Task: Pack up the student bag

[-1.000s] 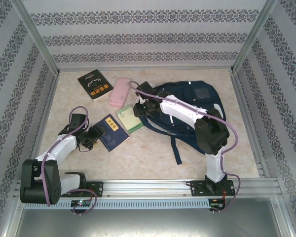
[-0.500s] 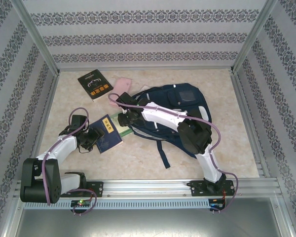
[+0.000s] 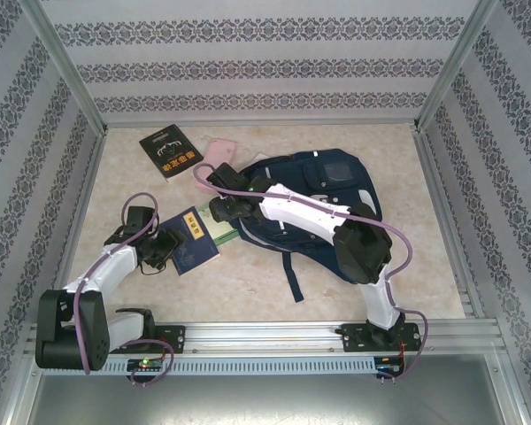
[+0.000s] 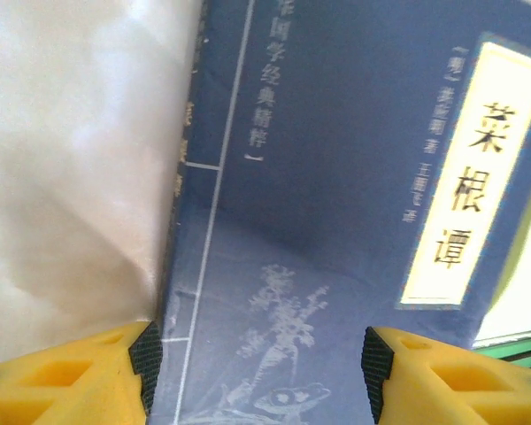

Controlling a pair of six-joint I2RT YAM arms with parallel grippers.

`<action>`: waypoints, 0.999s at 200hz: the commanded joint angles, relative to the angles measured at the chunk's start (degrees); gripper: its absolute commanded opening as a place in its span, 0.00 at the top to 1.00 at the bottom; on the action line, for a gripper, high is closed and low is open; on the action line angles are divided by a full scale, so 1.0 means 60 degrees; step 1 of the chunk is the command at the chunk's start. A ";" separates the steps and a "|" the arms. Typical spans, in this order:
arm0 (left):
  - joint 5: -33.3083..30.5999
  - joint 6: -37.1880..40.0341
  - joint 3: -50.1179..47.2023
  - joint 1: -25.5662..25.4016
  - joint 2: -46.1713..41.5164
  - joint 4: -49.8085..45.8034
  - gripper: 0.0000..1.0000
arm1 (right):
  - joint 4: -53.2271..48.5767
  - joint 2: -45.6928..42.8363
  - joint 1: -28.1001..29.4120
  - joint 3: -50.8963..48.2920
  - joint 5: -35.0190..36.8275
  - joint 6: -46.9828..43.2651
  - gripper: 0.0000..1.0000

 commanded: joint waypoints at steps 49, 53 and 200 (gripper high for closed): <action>-0.0553 -0.0225 -0.0159 -0.0100 -0.0591 -0.0567 0.37 | 0.0014 0.1973 0.0551 0.1354 -0.2285 0.0275 0.70; -0.0558 -0.0217 -0.0148 -0.0099 -0.0554 -0.0574 0.37 | -0.0007 0.2056 0.0540 0.1373 -0.2270 0.0284 0.70; 0.2335 -0.0616 -0.0791 -0.0110 0.0097 0.2832 0.38 | 0.0051 0.3009 0.0466 0.1072 -0.3287 0.0248 0.74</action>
